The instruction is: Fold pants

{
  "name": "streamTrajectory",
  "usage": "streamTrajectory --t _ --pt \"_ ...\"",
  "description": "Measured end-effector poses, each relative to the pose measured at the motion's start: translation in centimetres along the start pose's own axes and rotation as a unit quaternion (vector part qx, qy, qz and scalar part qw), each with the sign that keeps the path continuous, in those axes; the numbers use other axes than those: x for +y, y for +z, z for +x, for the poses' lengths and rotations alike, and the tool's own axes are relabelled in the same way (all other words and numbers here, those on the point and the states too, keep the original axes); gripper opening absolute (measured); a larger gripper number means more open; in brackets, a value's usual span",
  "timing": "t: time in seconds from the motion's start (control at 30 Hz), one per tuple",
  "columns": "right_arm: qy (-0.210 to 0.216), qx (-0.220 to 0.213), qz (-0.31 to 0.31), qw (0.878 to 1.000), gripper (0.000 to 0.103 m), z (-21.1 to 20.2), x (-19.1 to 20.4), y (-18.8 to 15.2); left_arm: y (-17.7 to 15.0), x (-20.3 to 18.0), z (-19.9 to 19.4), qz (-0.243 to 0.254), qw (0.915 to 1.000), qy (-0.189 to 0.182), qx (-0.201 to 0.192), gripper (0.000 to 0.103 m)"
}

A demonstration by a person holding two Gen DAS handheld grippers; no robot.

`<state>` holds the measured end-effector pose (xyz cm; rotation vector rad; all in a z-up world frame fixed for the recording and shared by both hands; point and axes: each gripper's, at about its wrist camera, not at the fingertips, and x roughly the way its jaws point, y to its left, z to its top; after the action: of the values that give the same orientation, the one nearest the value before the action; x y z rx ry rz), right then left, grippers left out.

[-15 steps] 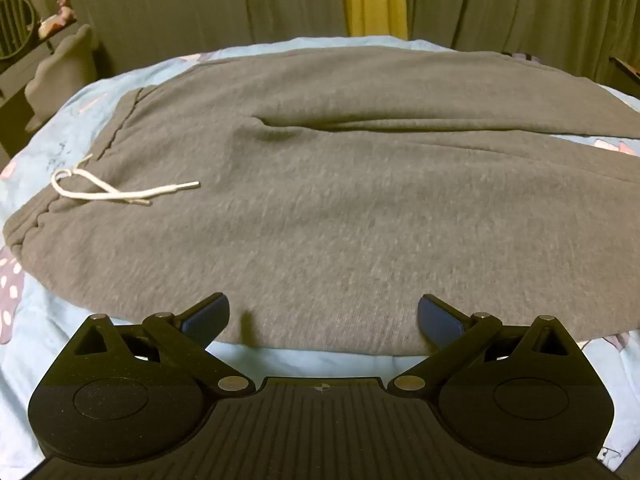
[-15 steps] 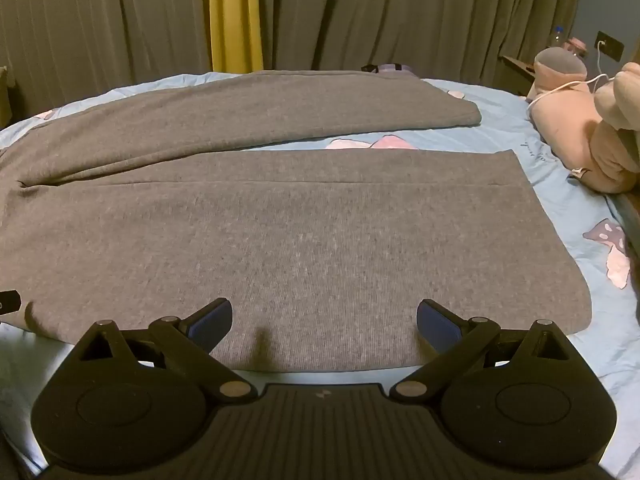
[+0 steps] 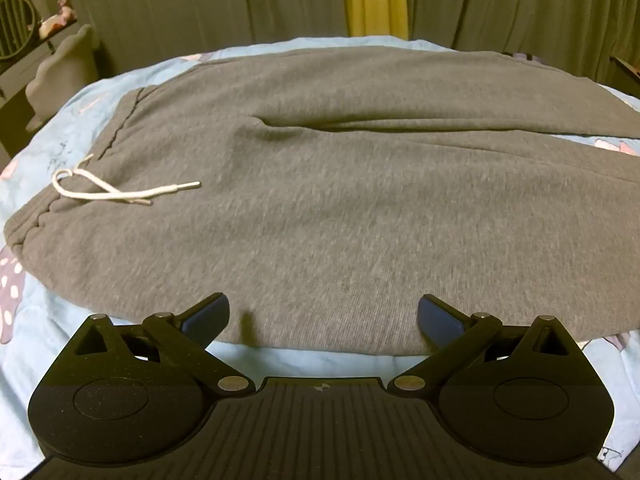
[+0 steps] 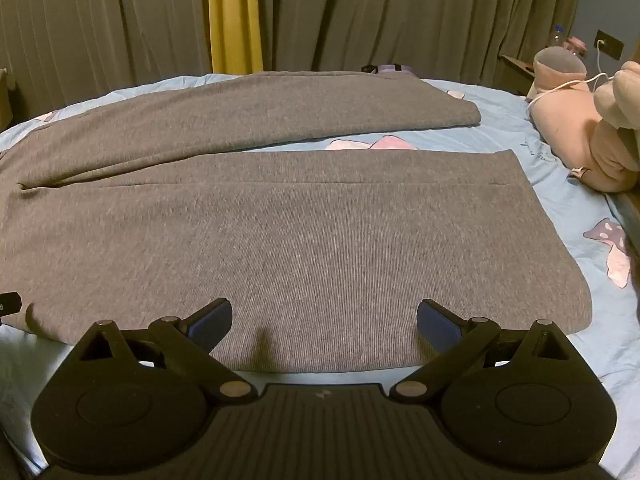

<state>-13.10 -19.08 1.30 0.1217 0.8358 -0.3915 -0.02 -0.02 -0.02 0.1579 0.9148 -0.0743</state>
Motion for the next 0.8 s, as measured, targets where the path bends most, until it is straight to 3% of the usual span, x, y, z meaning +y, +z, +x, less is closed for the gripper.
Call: streamTrajectory --t 0.8 --pt "0.001 -0.001 0.001 1.000 0.099 -0.09 0.04 0.07 -0.05 0.00 -0.08 0.001 1.0000 -0.001 0.001 0.103"
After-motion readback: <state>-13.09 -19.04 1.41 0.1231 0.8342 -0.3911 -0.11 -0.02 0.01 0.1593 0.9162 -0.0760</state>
